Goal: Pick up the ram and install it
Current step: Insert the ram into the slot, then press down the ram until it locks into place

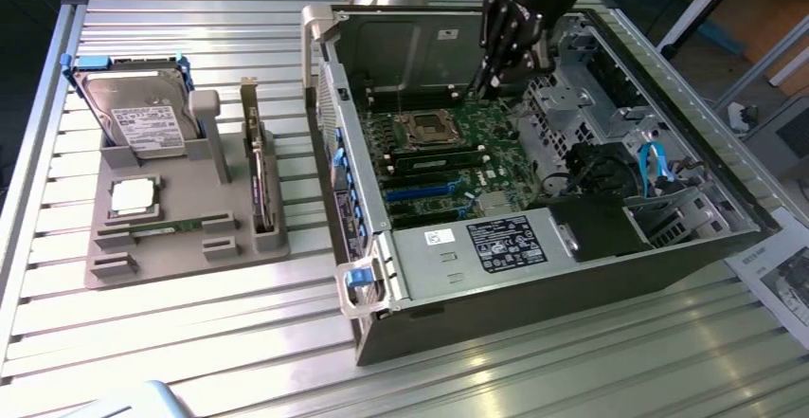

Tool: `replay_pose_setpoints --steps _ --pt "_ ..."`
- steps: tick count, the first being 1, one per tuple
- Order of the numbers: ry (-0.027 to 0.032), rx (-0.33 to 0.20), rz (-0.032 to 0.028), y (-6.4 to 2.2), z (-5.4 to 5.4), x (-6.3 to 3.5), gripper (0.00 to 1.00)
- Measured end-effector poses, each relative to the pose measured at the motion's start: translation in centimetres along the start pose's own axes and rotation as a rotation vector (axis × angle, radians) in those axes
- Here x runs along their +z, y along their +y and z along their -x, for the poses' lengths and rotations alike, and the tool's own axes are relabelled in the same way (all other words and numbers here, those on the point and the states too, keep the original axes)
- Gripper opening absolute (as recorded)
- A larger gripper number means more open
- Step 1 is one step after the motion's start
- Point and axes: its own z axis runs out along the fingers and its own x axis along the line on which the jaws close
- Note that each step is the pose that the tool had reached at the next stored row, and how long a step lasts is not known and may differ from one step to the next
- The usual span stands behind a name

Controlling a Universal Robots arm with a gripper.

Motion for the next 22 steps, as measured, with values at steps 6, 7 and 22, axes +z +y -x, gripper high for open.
replay_pose_setpoints --steps 6,7,22 --pt "0.0000 0.002 0.0000 0.03 0.0 -2.52 0.19" --pt "0.0001 0.002 0.0001 0.04 0.0 -2.87 0.19" --pt "0.0000 0.002 0.0001 0.07 0.0 -3.88 0.19"
